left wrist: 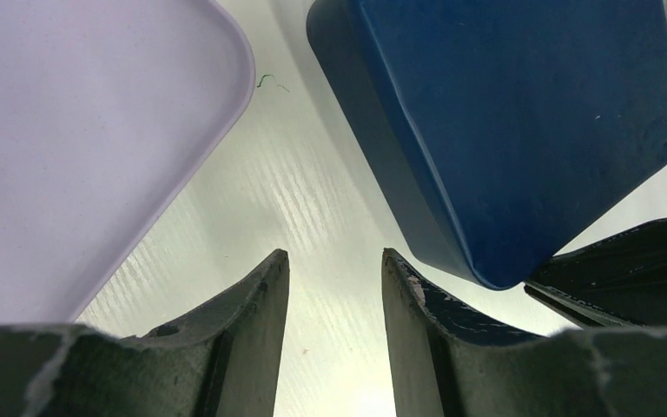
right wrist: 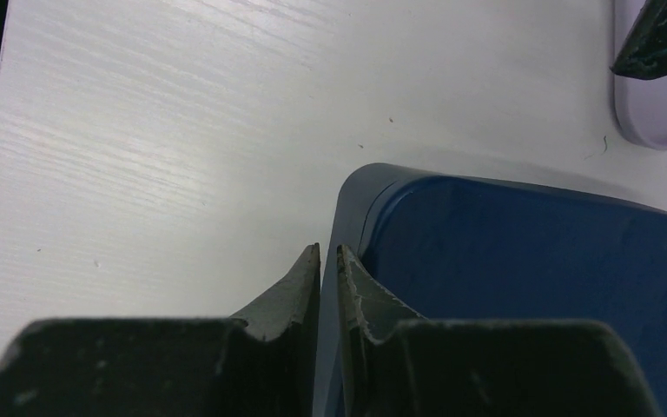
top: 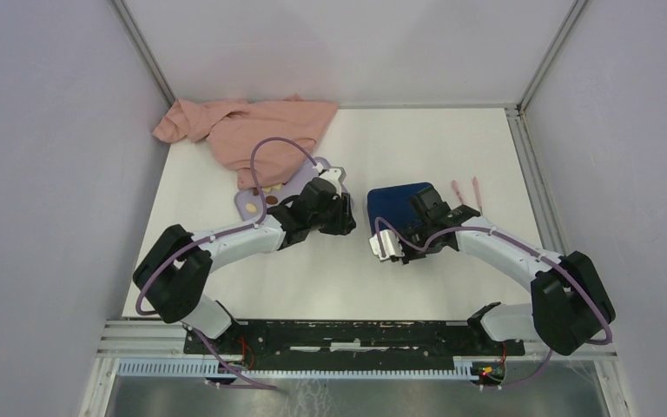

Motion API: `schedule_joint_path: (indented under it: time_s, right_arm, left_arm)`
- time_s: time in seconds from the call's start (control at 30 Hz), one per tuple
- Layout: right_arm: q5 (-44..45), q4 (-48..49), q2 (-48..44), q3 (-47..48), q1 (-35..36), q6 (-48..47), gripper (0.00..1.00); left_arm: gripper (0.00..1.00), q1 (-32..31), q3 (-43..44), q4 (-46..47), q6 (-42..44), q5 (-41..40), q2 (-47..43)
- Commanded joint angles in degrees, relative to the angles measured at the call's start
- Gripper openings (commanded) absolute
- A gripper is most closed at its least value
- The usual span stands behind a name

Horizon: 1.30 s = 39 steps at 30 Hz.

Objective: Pack the chocolate
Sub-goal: Close the box lid on the packing box.

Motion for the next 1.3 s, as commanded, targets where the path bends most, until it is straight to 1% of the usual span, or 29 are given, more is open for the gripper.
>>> schedule_joint_path:
  time_s: [0.0,0.1,0.2,0.27,0.33,0.43,0.5,0.53,0.6,0.63,0.67,0.73,0.8,0.9,1.07,1.13,1.17,1.27]
  right_arm:
    - [2.3,0.7,-0.4,2.3,0.1,1.2,0.18]
    - [0.8,-1.3,-0.6,2.8,0.0,0.6,0.19]
    - [-4.9,-7.6,-0.6,5.4,-0.5,-2.4,0.21]
    - [-9.4,-11.4,-0.7,7.7,-2.1,-4.4,0.22]
    - [-13.2,-14.2,-0.9,9.9,-5.6,-5.3,0.22]
    - [-17.6,-16.6,-1.2,13.3,-14.1,-5.2,0.22]
    - [-17.9,-14.1,-1.9,14.3,-20.1,-1.1,0.2]
    - [-16.4,-10.8,-2.4,13.9,-23.0,3.0,0.2]
    - [-10.1,-1.2,-3.9,11.2,-27.7,14.8,0.19]
    - [-5.2,4.3,-4.6,9.5,-29.7,19.1,0.19]
    - [0.7,8.6,-5.2,7.6,-30.6,23.0,0.19]
    - [9.4,14.3,-5.4,4.6,-32.1,26.8,0.19]
    - [15.0,17.3,-4.2,3.0,-32.4,28.9,0.2]
    - [14.7,17.6,0.3,3.0,-32.4,31.3,0.19]
    - [5.8,14.5,7.9,4.8,-31.7,34.3,0.16]
    - [0.9,13.6,9.0,4.5,-31.4,34.6,0.16]
    - [-1.5,13.3,9.1,4.3,-29.5,34.6,0.16]
    - [-4.2,13.2,8.7,4.0,-27.8,34.9,0.16]
  left_arm:
    - [0.5,-0.2,0.7,2.6,0.8,0.9,0.7]
    - [0.5,-0.1,2.5,2.6,0.7,2.3,2.8]
    - [0.49,-0.2,5.2,1.6,0.3,3.3,5.9]
    - [0.48,-0.2,6.6,1.3,-0.4,3.7,7.8]
    - [0.45,-0.1,7.8,0.9,-1.0,3.8,9.3]
    - [0.43,-0.3,9.6,0.3,-1.5,4.2,11.8]
    - [0.42,-0.3,11.0,-0.4,-1.6,4.6,13.4]
    - [0.41,-0.4,11.7,-0.9,-1.5,4.8,14.1]
    - [0.41,-0.4,13.0,-1.4,-1.5,5.0,15.0]
    - [0.41,-0.5,13.5,-1.6,-1.4,5.1,15.5]
    - [0.41,-0.6,13.8,-1.8,-1.4,5.3,15.8]
    - [0.41,-0.7,14.7,-2.2,-1.3,5.5,16.4]
    - [0.41,-0.9,15.7,-2.7,-1.2,5.5,17.0]
    - [0.41,-1.0,17.0,-3.3,-1.1,5.6,18.0]
    - [0.41,-1.5,18.6,-3.8,-1.1,6.1,19.4]
    - [0.41,-1.7,19.2,-3.9,-1.3,6.3,19.8]
    - [0.41,-1.9,19.4,-4.0,-1.3,6.4,20.0]
    - [0.41,-2.1,20.2,-4.5,-1.3,6.2,20.2]
